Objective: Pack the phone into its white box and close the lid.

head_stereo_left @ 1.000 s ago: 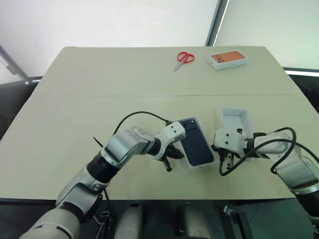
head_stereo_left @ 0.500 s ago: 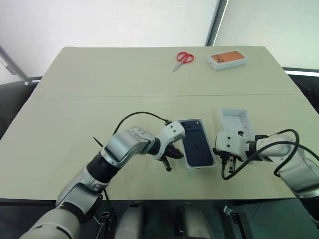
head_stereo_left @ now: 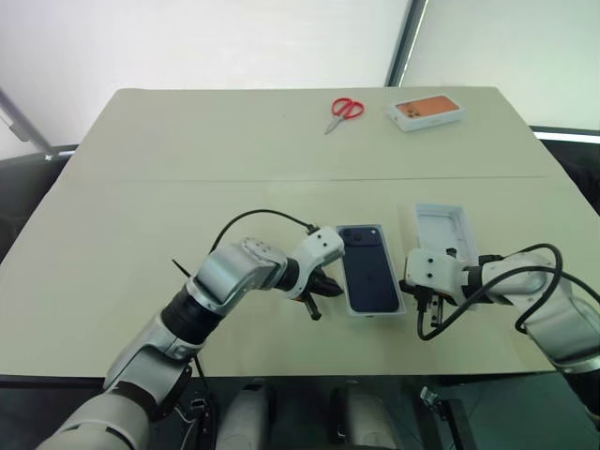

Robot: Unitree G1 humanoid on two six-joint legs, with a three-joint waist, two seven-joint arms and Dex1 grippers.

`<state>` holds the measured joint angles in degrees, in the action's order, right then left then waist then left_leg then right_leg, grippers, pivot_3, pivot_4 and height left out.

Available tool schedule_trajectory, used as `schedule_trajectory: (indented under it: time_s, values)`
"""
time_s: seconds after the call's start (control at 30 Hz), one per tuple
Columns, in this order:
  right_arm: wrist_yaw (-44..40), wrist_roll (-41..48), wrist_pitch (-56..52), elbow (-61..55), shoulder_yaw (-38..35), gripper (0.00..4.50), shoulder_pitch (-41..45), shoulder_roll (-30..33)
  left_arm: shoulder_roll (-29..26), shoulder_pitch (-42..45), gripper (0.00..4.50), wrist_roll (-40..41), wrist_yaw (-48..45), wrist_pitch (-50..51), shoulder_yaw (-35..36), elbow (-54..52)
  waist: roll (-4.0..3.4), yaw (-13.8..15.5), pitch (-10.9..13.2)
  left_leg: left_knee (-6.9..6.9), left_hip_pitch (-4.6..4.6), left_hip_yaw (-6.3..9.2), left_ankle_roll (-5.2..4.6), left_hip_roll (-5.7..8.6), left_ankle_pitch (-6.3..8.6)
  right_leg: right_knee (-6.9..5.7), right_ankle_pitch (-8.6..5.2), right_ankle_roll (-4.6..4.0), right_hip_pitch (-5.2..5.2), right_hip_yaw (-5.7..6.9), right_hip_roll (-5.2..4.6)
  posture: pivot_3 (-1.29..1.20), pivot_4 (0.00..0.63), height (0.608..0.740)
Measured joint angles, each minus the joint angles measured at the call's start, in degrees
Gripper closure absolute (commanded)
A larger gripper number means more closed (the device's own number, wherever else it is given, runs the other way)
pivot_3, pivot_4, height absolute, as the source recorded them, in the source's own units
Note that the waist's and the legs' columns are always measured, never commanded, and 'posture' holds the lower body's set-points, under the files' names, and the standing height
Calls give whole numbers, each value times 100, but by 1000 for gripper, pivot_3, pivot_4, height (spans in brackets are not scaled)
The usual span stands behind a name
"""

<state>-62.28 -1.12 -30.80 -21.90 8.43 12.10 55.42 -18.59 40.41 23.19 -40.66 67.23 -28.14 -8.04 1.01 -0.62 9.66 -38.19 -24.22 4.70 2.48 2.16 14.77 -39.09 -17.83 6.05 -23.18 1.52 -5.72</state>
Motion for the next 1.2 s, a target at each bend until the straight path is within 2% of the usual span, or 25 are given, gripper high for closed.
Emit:
schedule_trajectory:
  time_s: [0.17, 0.27, 0.4, 0.5, 0.63, 0.73, 0.83, 0.93, 1.07, 1.2]
  values:
    - [0, 15, 0, -2, 0, 4500, 0, 9, -1, -14, 4461, 0, 3, 0, 15, 0, 0, 0, 0, 0, 0, 0, 0, 0, 0, 0, 0, 0, 0, 0, 0, 0, 150, 697]
    - [-92, 160, -27, -47, -100, 3686, -44, 114, -160, -173, 4500, 40, -14, -3, 100, -191, -3, -16, 0, 1, 1, -1, 0, -2, 0, 0, 0, 0, -1, -1, 0, 0, 150, 697]
    - [-319, 714, -355, -114, -927, 1680, -144, 457, -756, -601, 4500, 223, -82, 19, 611, -542, -6, -16, 1, 2, 10, 0, -3, -8, 2, -2, 0, -1, 7, -1, 2, 0, 150, 697]
    - [-331, 924, -385, -161, -1257, 150, -136, 562, -967, -716, 4500, 278, -97, 25, 855, -617, -5, 1, 1, 1, 16, -1, -14, -5, 8, 3, -1, 0, 16, 0, -1, 0, 150, 697]
    - [-242, 1050, -403, -149, -1381, 68, -123, 568, -1073, -894, 4500, 376, -136, -42, 1099, -688, -5, 16, 1, 1, 14, -2, -16, -3, 9, 5, -1, 0, 17, 1, -6, 0, 150, 697]
    - [181, 1084, -964, -93, -1330, 68, 301, 404, -1386, -1132, 4500, 325, -439, -812, 1112, -1109, -8, -26, 2, 3, 16, -6, -11, -6, 7, 4, -1, 0, 13, -2, -10, 0, 150, 697]
    - [670, 1103, -1983, 103, -1254, 68, 825, 214, -1572, -1409, 4500, 174, -744, -1896, 1165, -1471, -15, -1, 0, 6, 16, -5, 0, -7, 0, 5, -1, -2, 14, -5, -16, 0, 150, 697]
    - [1257, 1187, -3327, 356, -1140, 68, 1419, -358, -1551, -1813, 4500, 115, -1024, -2949, 1373, -1577, -14, -2, 1, 5, 13, -4, -12, -4, 7, 10, -1, -3, 14, -6, -18, 0, 150, 697]
    - [2035, 1222, -4913, 549, -1091, 68, 1802, -1095, -1523, -2235, 4500, 131, -1470, -3896, 1597, -1545, -17, 13, 1, 5, 8, -4, -13, 0, 7, 11, -1, -3, 11, -5, -18, 0, 150, 697]
    - [2439, 1301, -5818, 550, -887, 68, 1947, -1200, -1648, -2389, 4500, 126, -1897, -4322, 1599, -1393, -20, 22, 3, 3, 3, -5, -18, 5, 10, 11, -1, -2, 8, -3, -19, 0, 150, 697]
